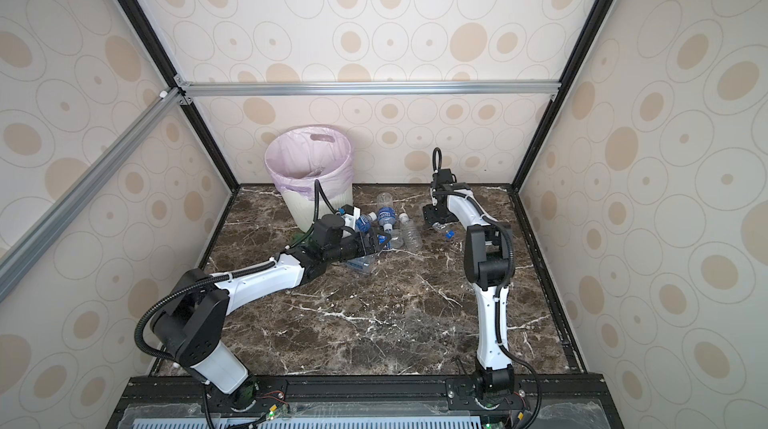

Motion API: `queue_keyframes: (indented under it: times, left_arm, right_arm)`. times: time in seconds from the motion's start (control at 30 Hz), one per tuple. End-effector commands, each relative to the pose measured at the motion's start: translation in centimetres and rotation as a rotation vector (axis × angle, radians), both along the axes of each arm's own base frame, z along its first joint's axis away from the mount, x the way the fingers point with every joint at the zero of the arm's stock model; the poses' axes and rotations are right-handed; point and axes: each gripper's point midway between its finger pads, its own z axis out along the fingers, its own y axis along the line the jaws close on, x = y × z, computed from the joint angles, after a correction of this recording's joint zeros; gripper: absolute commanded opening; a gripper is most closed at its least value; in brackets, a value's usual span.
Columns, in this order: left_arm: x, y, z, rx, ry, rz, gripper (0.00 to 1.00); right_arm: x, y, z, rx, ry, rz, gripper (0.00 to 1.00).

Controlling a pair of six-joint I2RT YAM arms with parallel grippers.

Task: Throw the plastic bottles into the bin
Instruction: 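Lower right gripper onto the Pepsi-label bottle and close on it, then lift the Pepsi-label bottle with right gripper toward the left gripper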

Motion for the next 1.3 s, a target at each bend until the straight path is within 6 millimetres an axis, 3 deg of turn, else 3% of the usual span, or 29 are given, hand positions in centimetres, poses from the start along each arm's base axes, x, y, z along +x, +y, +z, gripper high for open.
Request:
queue_keyframes:
  times: [0.0,0.33,0.77,1.0,1.27]
  left_arm:
    - [0.5,-1.0,2.6,-0.038,-0.036,-0.005,0.99]
    - [0.8,-1.7,2.3,-0.038,-0.027,-0.014,0.99]
    - [0.2,-1.4,2.8,-0.043,-0.032,-0.008,0.99]
    - [-0.4,-0.7,3.6,-0.045,-0.045,0.003,0.99]
    - [-1.5,1.2,5.2,-0.023,-0.058,0.046,0.99]
  right_arm:
    - [-0.8,-0.3,-0.9,0.003,0.044,0.005,0.75]
    - [-1.1,-0.2,-1.9,0.011,0.07,-0.001,0.73]
    - [-2.8,-0.5,-3.3,0.023,0.115,-0.056,0.62]
    - [-3.4,-0.3,-0.1,0.067,0.064,-0.104,0.52]
    - [-6.4,2.1,5.8,0.177,-0.012,-0.083,0.49]
